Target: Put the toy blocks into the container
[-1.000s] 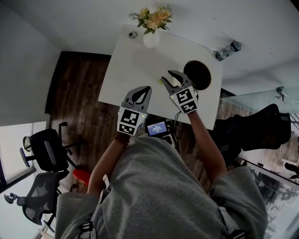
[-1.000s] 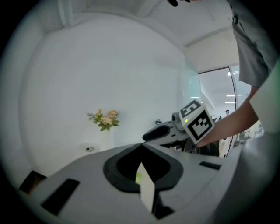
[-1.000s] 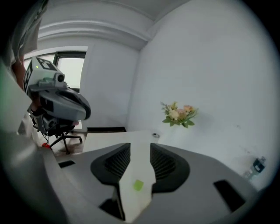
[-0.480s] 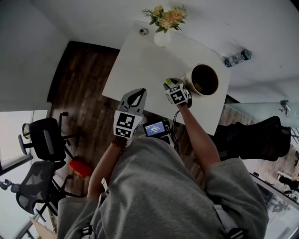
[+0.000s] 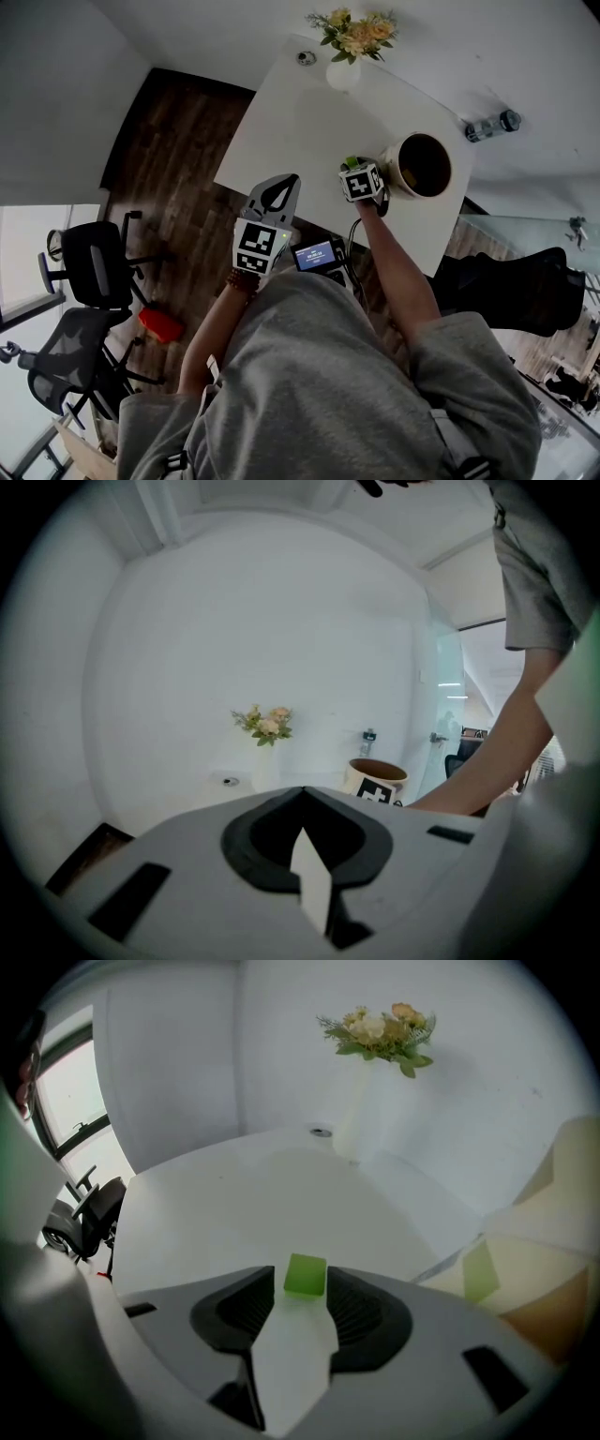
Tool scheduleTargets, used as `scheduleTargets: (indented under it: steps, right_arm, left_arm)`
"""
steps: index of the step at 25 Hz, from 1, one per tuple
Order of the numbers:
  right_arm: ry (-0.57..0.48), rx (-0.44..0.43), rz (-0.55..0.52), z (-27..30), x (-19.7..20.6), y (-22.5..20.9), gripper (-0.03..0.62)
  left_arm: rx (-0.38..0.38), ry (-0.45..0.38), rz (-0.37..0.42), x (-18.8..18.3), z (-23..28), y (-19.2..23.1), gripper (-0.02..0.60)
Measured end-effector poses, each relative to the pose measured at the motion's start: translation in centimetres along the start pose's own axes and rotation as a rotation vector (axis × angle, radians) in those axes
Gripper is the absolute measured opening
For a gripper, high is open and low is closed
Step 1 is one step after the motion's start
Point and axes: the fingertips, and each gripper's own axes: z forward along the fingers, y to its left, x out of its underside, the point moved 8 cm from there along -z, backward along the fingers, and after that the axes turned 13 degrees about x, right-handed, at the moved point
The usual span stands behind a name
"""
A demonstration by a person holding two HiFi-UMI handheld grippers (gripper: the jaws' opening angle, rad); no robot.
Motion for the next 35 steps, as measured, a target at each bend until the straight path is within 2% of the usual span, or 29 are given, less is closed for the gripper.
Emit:
scheduleTargets:
  steps: [3,8,14,18,27,35]
  right_arm:
    - [0.014,-0.006,0.007,0.3,0.3,-0.1,0.139]
    - [0.005,-0.015,0.008,-0.1,0.3,-0.1,0.135]
    - [-0.086,-0.067,0.027,-2.7,0.7,0.5,0.133]
    - [-0.157,-0.079,0.048,-5.3,2.1,0.3,0.133]
    - [-0.261,0.003,0.218,-12.7,6.8,-3.5,0.132]
    - [-0.234,0.099,0.309,-15.6,11.2,-5.2,0.132]
  left_arm:
    - [-0.003,0.004,-0.002,0.1,0.0,0.2,0.006]
    - [0.01,0.006,0.001,0.3,0.3,0.2,0.006]
    - [0.063,-0.001,0.011,-0.3,1.4,-0.1,0.006]
    - [0.131,-0.002,0.027,-0.6,3.1,-1.1,0.006]
    - [0.304,0.004,0.076,-1.2,7.0,-4.6,0.006]
    - [0.395,-0.006,0.113,-2.0,9.1,-6.3,0.006]
